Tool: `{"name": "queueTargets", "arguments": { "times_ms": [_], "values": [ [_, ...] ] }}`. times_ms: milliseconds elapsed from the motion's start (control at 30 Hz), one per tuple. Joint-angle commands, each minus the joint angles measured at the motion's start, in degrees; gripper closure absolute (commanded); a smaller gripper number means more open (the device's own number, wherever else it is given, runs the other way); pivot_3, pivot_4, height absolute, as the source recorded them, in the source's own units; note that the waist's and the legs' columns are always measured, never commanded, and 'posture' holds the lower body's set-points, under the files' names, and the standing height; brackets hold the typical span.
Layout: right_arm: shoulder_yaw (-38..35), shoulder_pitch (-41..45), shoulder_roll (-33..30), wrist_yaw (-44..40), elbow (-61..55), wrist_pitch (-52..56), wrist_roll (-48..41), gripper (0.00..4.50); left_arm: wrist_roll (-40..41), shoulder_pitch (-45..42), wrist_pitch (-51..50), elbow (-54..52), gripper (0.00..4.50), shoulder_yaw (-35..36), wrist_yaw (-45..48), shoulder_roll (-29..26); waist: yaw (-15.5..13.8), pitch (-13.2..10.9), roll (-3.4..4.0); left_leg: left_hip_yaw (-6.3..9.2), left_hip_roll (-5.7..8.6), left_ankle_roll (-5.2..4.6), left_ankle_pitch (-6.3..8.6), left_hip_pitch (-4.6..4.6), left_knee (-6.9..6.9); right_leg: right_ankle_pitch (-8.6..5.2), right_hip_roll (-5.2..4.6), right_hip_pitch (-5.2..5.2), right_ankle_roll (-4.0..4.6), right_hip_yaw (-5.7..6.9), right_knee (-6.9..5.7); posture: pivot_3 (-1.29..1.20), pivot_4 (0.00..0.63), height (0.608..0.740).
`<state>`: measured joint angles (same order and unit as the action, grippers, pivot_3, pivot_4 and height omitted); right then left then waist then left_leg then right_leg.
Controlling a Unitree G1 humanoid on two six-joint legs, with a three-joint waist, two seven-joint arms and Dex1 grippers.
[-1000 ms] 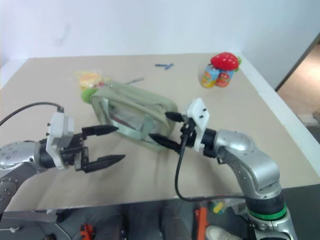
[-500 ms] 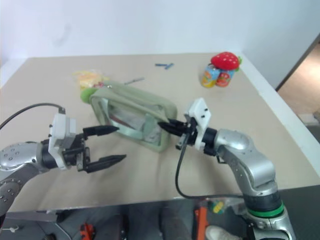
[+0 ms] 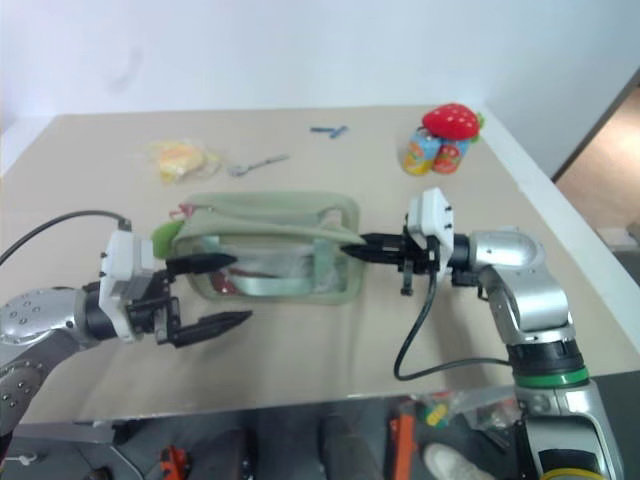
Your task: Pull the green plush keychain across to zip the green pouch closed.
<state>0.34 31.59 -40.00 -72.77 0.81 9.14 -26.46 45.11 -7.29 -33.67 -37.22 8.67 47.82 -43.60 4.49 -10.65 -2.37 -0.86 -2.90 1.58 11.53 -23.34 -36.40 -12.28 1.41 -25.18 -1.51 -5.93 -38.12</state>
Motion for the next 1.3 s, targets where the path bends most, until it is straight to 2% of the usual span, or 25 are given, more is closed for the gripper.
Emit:
{"name": "queueTargets", "arguments": {
  "times_ms": [33,233,333,467,600,767,967,1067,1233,1300],
  "values": [
    [-0.5,1.5,-0.7,-2.2,2.3,-3.1,1.2,4.47,0.1,0.3,1.1,-1.6,0.00,0.7,-0.7,0.4,0.0,0.0,0.00,0.00,0.00,0.00,0.00,0.01,0.00,0.00,0.00,0.01,0.00,0.00,0.00,0.00,0.150,0.740],
    [-0.5,3.8,-1.8,-6.0,7.2,-5.2,2.2,4.47,1.1,0.6,0.6,-1.0,0.00,2.2,-2.4,1.0,0.0,0.0,0.00,0.00,0.00,0.00,0.00,0.01,-0.02,0.02,0.00,0.02,-0.02,0.00,-0.01,0.00,0.150,0.740],
    [-0.6,4.2,-1.7,-6.6,8.0,-5.2,2.5,4.47,3.4,-0.3,-2.2,-0.4,0.00,3.2,-6.0,1.6,0.0,0.0,0.00,0.00,0.00,0.00,0.00,0.02,-0.04,0.03,-0.01,0.05,-0.04,0.00,-0.01,0.00,0.150,0.740],
    [-1.0,3.7,-1.3,-5.7,7.4,-4.7,2.1,4.47,10.3,-1.2,-6.9,-0.5,0.00,8.2,-10.8,0.5,-0.1,0.0,0.00,0.02,0.00,0.00,0.00,0.02,-0.05,0.04,-0.01,0.05,-0.06,0.00,-0.01,0.00,0.150,0.740],
    [-1.6,3.4,-2.1,-5.4,7.6,-4.9,2.3,4.47,24.8,0.3,-14.1,1.2,0.00,17.0,-13.5,-4.7,-0.1,0.0,0.00,0.03,-0.01,0.00,0.00,0.03,-0.04,0.04,0.00,0.04,-0.07,0.01,-0.03,0.00,0.150,0.740],
    [-2.0,3.3,-2.9,-5.7,7.6,-4.8,2.3,4.47,28.3,2.6,-16.6,2.6,0.00,23.2,-14.6,-9.8,-0.1,0.0,0.05,0.01,0.02,0.00,0.00,0.03,-0.05,0.02,-0.04,0.04,-0.04,0.02,-0.03,0.00,0.150,0.740],
    [-1.4,4.2,-2.4,-4.6,6.5,-4.2,2.4,4.47,20.2,5.8,-12.9,3.7,0.00,23.4,-13.1,-9.2,-0.1,0.0,0.05,-0.01,0.03,0.01,0.00,0.04,-0.06,0.02,-0.05,0.03,-0.02,0.01,-0.03,0.00,0.150,0.740],
    [-1.1,4.4,-2.3,-4.3,5.8,-3.9,2.4,4.47,19.6,5.9,-11.6,4.4,0.00,23.3,-12.1,-7.9,-0.1,0.0,0.05,0.00,0.03,0.01,0.00,0.03,-0.05,0.01,-0.05,0.02,-0.01,0.02,-0.03,0.00,0.150,0.740],
    [-0.9,3.8,-2.5,-4.2,4.8,-3.5,2.4,4.47,31.9,6.0,-15.1,4.9,0.00,27.4,-14.5,-7.7,-0.1,0.0,0.05,-0.02,0.02,0.01,0.00,0.02,-0.05,0.01,-0.06,0.01,-0.01,0.01,-0.03,0.00,0.150,0.740],
    [-0.9,3.6,-2.5,-4.2,4.7,-3.6,2.6,4.47,34.1,6.6,-16.2,5.3,0.00,28.4,-14.5,-8.9,-0.1,0.0,0.05,-0.02,0.01,0.01,0.00,0.02,-0.04,0.01,-0.05,0.00,-0.01,0.01,-0.04,0.00,0.150,0.740]
  ]
}}
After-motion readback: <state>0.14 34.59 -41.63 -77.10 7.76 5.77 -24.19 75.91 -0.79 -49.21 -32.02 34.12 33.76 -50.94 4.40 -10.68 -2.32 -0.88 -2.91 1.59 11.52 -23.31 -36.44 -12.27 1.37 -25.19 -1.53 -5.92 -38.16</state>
